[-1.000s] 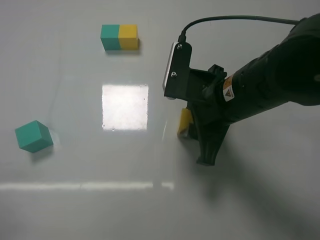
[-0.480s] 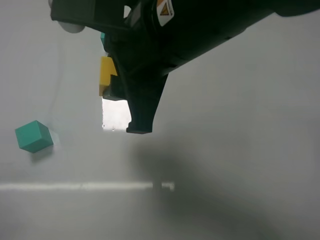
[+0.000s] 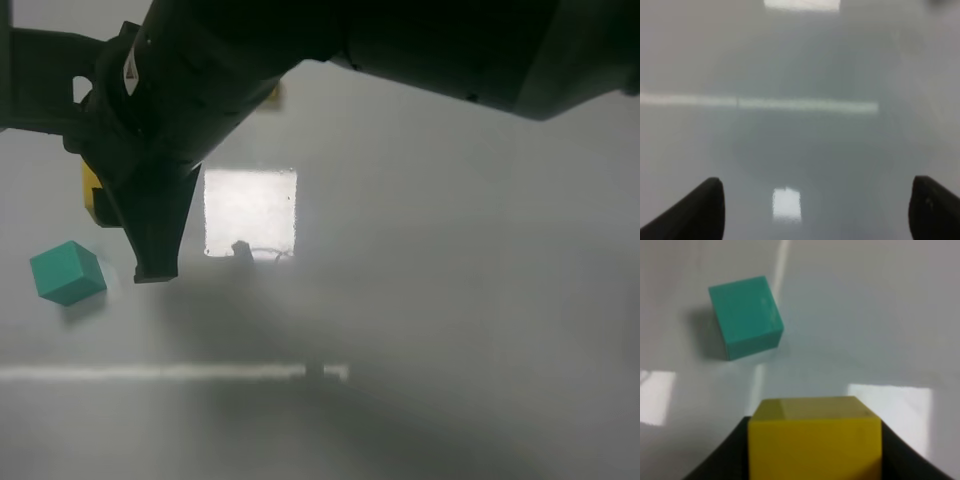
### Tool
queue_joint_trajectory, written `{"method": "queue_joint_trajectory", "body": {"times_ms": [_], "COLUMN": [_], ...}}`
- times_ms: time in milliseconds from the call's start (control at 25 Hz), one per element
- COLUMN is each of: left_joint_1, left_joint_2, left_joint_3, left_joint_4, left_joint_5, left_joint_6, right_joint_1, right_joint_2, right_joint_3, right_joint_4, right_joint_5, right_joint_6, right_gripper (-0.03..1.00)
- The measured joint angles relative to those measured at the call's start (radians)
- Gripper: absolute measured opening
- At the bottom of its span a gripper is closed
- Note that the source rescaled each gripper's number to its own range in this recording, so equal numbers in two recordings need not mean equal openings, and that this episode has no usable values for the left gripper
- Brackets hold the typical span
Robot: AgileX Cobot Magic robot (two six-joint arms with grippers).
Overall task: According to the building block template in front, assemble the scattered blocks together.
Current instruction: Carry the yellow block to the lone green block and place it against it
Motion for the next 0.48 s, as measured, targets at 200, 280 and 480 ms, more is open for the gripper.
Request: {"method": "queue_joint_trajectory", "body": {"times_ms": [200,280,480], "left_joint_1": [0.0,0.0,0.0], "left_joint_2": [0.0,0.0,0.0], "left_joint_3": [0.0,0.0,0.0], "left_joint_4": [0.0,0.0,0.0], "left_joint_5": [0.0,0.0,0.0], "left_joint_6": [0.0,0.0,0.0], "right_joint_1": [0.0,0.0,0.0], "right_joint_2": [0.084,0.106,0.14], "right_joint_3": [-0.057,-0.066,-0.071], "right_joint_4": [0.024,0.024,0.023], "right_joint_5": [-0.001,-0.002,-0.011], "right_joint_6": [-0.066,-0.087,-0.116], "right_gripper": [0.01,0.01,0.01]}}
